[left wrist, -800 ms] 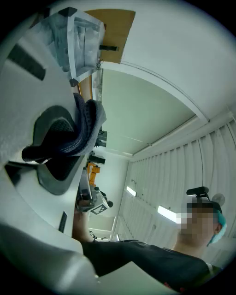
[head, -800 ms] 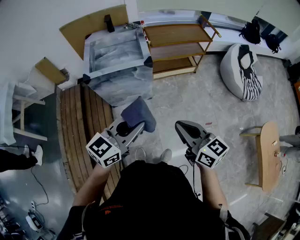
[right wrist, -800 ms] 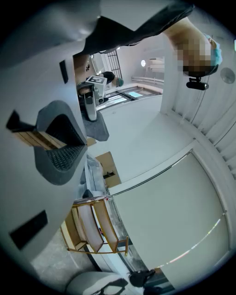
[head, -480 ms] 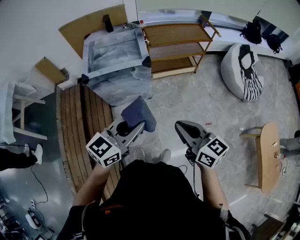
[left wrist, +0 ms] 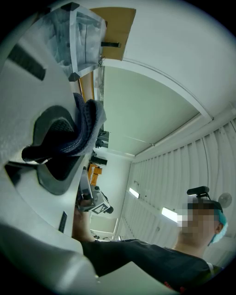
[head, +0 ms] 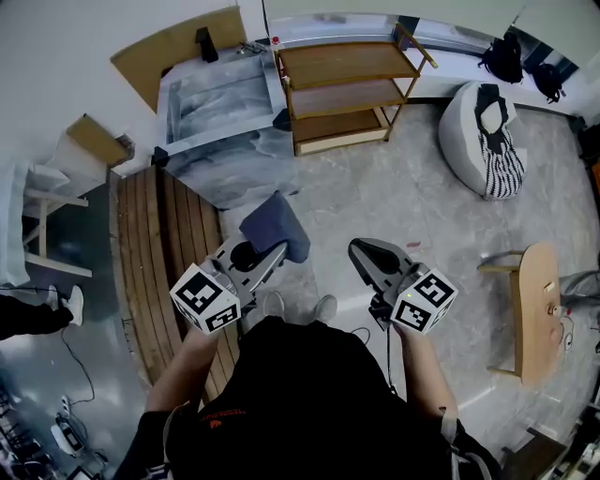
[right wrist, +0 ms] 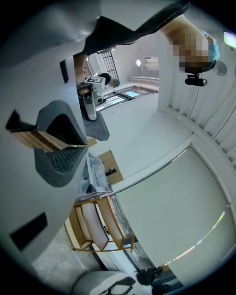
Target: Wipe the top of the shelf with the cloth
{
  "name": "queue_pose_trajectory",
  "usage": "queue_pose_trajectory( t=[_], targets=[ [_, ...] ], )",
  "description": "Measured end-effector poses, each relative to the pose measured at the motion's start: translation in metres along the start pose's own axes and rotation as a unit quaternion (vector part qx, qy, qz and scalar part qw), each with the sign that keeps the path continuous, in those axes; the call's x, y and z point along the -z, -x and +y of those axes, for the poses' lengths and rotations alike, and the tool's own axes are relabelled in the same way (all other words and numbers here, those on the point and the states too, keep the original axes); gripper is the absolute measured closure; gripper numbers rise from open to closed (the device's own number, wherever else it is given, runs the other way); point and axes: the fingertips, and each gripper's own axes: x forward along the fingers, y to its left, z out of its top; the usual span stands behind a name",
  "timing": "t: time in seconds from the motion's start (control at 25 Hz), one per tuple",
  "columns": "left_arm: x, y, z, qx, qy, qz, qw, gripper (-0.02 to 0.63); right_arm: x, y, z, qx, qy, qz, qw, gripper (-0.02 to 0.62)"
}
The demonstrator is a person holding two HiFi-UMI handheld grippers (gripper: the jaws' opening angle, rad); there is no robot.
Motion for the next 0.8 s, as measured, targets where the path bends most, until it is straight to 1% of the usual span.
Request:
queue_pose_trajectory(
  t=[0.28,0.48,0.8],
  targets=[
    [0.000,-0.019,-0.018,-0.013,-0.001,-0.005,0.9999,0.557,0.001,0.029,-0.013,-0.008,0.001,0.002,1.000,0.589],
    [0.000,-0.032,-0.026,-0.026,0.000,-0.011,0.9996,0.557,-0.002,0.047,-0.021,-0.021,0.014,0.005,1.000,0.589],
    [0.005,-0.056,-0.032,-0.024,-0.002,-0.005,0.9997,0.557,-0.002,0.066,-0.043,-0.016,0.011,0.003,1.000,0.589]
  ],
)
